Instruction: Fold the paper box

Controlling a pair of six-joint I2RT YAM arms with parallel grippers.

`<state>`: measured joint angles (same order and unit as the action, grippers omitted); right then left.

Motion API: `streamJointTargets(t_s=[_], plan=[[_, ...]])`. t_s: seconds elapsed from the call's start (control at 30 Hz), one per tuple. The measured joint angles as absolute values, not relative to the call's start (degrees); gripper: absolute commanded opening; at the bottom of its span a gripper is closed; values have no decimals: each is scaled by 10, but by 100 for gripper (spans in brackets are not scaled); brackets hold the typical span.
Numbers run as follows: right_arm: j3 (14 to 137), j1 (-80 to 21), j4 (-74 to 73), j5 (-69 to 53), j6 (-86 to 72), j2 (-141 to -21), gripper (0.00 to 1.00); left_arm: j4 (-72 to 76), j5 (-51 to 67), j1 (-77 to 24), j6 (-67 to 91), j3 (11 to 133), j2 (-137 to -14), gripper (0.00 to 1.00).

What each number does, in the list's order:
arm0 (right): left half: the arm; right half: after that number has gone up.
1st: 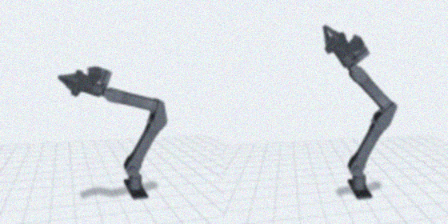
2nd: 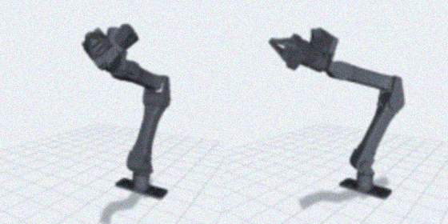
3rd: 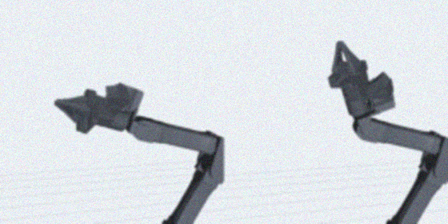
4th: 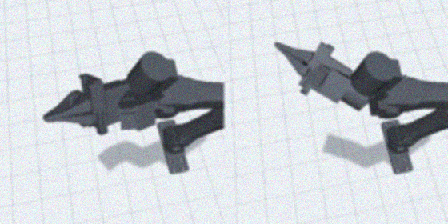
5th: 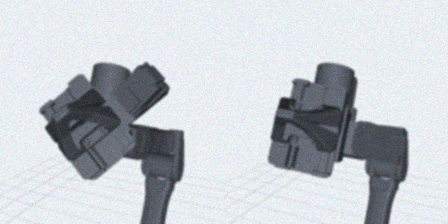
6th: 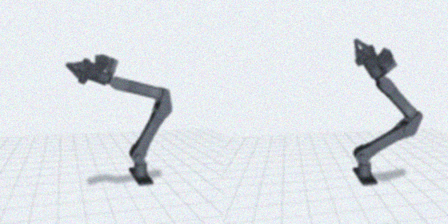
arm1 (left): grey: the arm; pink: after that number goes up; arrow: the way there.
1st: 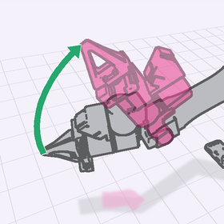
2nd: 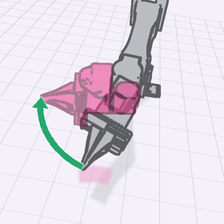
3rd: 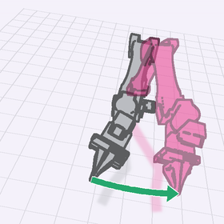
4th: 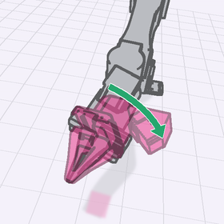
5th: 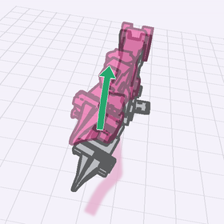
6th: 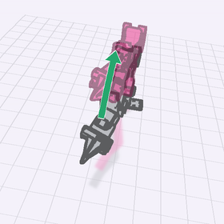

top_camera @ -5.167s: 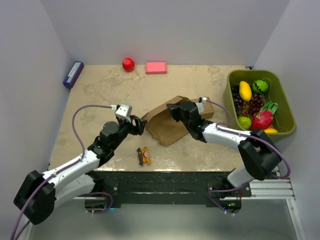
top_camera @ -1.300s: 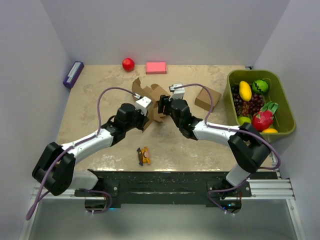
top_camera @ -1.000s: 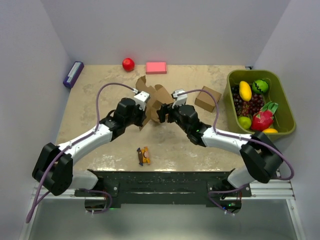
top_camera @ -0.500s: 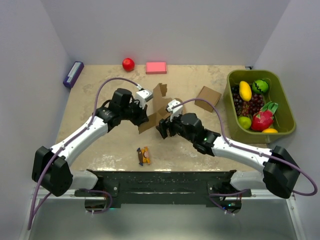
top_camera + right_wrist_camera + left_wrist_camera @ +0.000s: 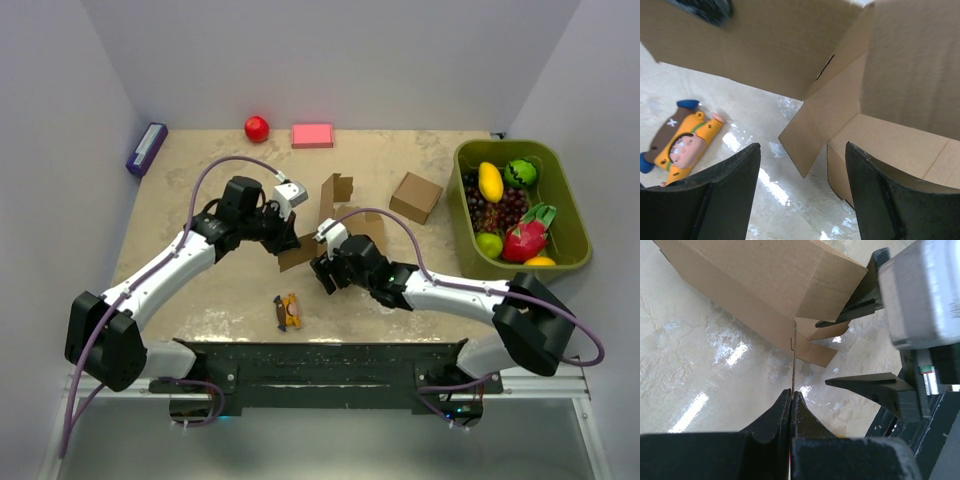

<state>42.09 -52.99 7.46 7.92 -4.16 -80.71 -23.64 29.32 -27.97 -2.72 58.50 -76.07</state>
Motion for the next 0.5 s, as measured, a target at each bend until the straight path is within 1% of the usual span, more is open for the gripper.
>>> streamJointTargets(t_s=[0.13, 0.23, 0.33, 0.47, 0.5], plan=[[425, -530, 72, 79, -36, -826, 69, -236, 299, -278, -28, 585, -761, 0], [434, -531, 73, 87, -33, -836, 65, -237, 304, -278, -29, 584, -761, 0], [439, -533, 74, 112, -30, -843, 57, -236, 309, -278, -38, 583, -761, 0], [448, -533, 74, 124, -25, -853, 41, -236, 313, -278, -43, 583, -761, 0], [450, -533, 74, 125, -23, -855, 39, -237, 313, -278, -43, 583, -761, 0]])
